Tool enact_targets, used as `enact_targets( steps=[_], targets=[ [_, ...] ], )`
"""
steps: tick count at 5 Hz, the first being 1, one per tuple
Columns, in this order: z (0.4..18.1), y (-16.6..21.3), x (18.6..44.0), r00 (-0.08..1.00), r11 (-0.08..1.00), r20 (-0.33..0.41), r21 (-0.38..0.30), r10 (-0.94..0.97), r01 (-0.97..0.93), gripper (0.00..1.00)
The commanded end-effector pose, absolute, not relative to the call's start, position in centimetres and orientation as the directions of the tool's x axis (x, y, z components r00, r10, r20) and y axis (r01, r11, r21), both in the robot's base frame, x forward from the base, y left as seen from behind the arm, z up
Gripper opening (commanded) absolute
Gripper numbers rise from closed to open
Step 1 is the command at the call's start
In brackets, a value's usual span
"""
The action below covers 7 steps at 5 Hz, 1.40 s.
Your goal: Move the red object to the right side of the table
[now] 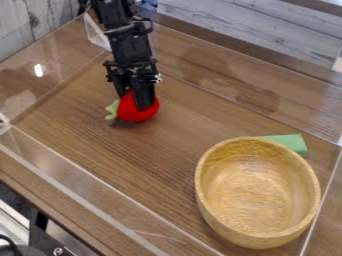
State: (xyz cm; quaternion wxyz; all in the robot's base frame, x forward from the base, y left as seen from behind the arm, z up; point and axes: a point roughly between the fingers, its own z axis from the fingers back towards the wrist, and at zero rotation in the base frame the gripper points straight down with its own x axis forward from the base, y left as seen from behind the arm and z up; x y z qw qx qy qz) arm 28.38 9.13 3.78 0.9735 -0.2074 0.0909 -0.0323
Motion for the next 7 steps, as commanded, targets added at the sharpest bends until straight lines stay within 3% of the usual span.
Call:
enact_targets(
  steps=[1, 2, 3, 5, 7],
  targets=[
    [7.6, 8.7, 29.5, 0.987, 0.917, -0.088, -0.387, -0.138, 0.094, 0.0],
    [9.6, 6.9, 30.3, 0.991, 0.918, -0.048, -0.384, -0.122, 0.095, 0.0],
    [10.5, 4.2, 31.5, 0.992, 0.913, -0.023, -0.395, -0.125, 0.106, 0.0],
    [12.0, 3.8, 33.8, 0.989, 0.912, -0.008, -0.389, -0.146, 0.131, 0.0],
    [10.0, 0.4, 35.4, 0.986, 0.91, -0.02, -0.387, -0.168, 0.147, 0.0]
  ],
)
